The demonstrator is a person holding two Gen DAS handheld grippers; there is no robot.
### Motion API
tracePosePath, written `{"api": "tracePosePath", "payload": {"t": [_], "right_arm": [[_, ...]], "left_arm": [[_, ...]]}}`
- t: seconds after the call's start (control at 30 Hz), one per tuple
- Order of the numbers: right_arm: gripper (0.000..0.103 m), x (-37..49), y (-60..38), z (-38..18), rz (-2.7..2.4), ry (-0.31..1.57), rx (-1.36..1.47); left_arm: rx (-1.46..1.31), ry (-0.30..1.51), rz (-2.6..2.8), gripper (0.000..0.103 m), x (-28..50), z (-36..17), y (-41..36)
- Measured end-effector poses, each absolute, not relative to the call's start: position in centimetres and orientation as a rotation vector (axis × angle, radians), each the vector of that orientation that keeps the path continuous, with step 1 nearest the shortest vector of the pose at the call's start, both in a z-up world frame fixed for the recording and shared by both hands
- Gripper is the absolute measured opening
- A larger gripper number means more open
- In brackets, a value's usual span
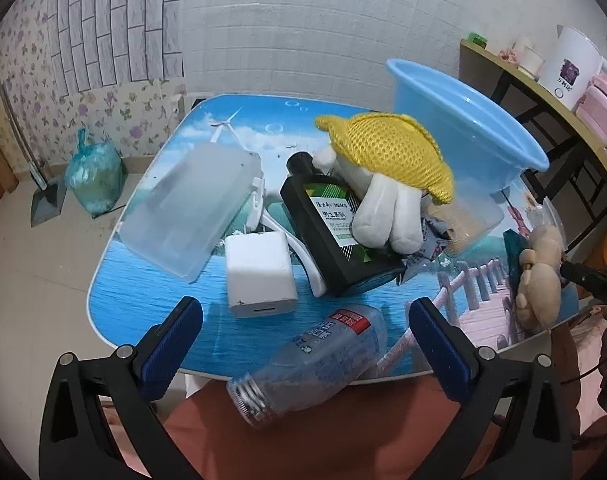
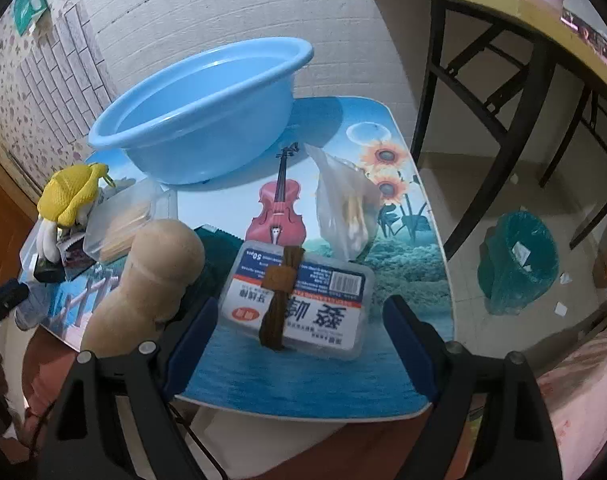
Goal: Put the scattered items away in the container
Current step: 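Grasp the clear plastic bottle with the left gripper and lift it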
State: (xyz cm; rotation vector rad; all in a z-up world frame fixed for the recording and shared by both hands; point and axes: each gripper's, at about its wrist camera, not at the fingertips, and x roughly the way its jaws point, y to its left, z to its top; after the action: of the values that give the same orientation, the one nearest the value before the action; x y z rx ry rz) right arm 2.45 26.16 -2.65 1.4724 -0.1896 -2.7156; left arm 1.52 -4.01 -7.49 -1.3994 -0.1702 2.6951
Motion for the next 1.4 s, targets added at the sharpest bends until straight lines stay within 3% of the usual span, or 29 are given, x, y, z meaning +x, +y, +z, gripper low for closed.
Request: {"api": "tracePosePath", "payload": {"t": [0.47,0.63,0.83,1.1,1.23,1.4], "right_arm": [[0.086,2.2,25.0,-3.1,-2.713,-0.132,1.483],[0.087,2.0,25.1,-3.2,-2.725,-0.138,1.481],[0.087,1.5,24.8,-3.6,-2.727,-0.126,1.499],[0.087,1.4,24.9,-3.9,-2.720,-0.126,1.492],[0.087,1.4,24.9,-4.1,-2.717,-0.127,1.484],[0.087,1.3,25.0,-4.1,-2.713,-0.121,1.469]], "left_arm": [[-1.450,-0.050,2.694,0.103,3.7,-7.1,-3.6],[-1.525,-0.215,2.688,0.103,3.8,-7.8,-4.5],[-1.521,-0.243,2.716,0.103,3.9,-7.9,-3.4],[-1.645,-0.504,2.702,0.103,2.8,-8.4,-4.1],[-1.703,-0.493,2.683,0.103,2.6,-9.1,-3.4],[-1.787,-0.562,2.641,0.087,2.3,-10.4,-3.7]]}}
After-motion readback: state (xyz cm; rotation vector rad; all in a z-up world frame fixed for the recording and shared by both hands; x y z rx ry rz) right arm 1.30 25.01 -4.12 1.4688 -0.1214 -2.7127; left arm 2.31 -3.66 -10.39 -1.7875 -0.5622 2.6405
